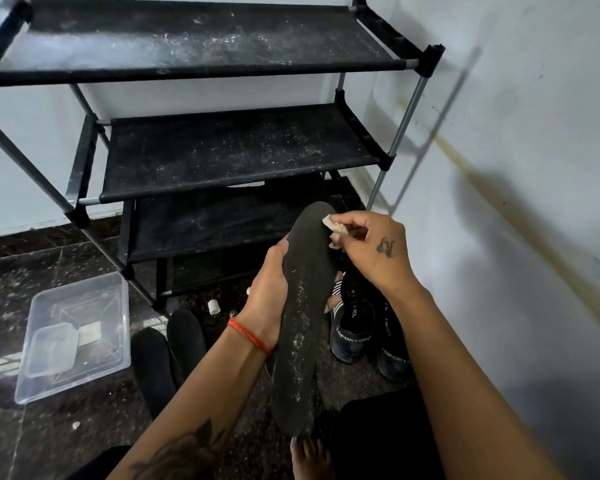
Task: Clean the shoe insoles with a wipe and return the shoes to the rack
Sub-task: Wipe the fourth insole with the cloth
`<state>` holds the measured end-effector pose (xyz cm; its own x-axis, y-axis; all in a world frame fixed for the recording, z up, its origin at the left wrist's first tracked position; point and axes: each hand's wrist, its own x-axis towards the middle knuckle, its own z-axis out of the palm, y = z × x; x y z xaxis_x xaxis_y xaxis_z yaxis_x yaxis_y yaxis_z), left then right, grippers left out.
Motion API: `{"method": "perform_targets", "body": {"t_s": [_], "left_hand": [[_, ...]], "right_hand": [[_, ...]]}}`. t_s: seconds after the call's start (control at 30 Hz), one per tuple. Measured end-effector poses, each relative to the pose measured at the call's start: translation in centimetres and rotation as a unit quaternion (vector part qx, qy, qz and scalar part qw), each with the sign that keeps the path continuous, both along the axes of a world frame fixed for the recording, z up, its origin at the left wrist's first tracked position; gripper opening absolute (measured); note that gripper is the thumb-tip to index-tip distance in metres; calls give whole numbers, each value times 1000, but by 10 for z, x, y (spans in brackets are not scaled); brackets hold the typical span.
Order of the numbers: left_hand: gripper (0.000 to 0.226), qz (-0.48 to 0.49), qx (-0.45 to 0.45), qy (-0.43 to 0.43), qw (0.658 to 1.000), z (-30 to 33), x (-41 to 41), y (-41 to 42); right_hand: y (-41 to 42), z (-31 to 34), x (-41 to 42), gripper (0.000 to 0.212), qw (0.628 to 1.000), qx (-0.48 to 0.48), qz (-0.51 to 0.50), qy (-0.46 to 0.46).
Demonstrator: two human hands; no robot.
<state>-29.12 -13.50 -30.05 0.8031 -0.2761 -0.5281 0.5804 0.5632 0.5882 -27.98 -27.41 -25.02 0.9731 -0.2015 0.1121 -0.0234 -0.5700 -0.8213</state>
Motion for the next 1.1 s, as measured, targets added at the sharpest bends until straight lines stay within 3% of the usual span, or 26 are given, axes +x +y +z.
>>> {"method": "perform_targets", "body": {"t_s": [0.17, 0.27, 0.4, 0.57, 0.73, 0.8, 0.93, 1.0, 1.1], "left_hand": [[39, -6, -8, -9, 1000, 9, -1, 2], [48, -10, -23, 0, 1000, 11, -1, 3], [48, -15, -28, 13, 999, 12, -4, 1], [41, -45, -19, -10, 999, 13, -7, 0], [43, -39, -19, -16, 999, 14, -4, 1], [50, -36, -19, -13, 999, 14, -2, 3], [50, -22, -12, -2, 1000, 9, 1, 6], [52, -17, -6, 13, 1000, 8, 0, 5], [45, -30, 4, 9, 1000, 11, -4, 1]], "right_hand": [[-1, 16, -9, 27, 985, 64, 126, 100], [-1, 16, -8, 25, 994, 85, 60, 32], [0, 5, -1, 24, 996, 26, -55, -70], [6, 0, -2, 22, 999, -15, -10, -44], [7, 13, -8, 31, 983, 44, 154, 95], [3, 20, -11, 24, 972, 52, 177, 146], [-1, 19, -8, 17, 987, 148, 39, 40], [1, 10, -3, 15, 997, 63, -25, -41], [8, -1, -2, 16, 997, 1, -30, -67]]}}
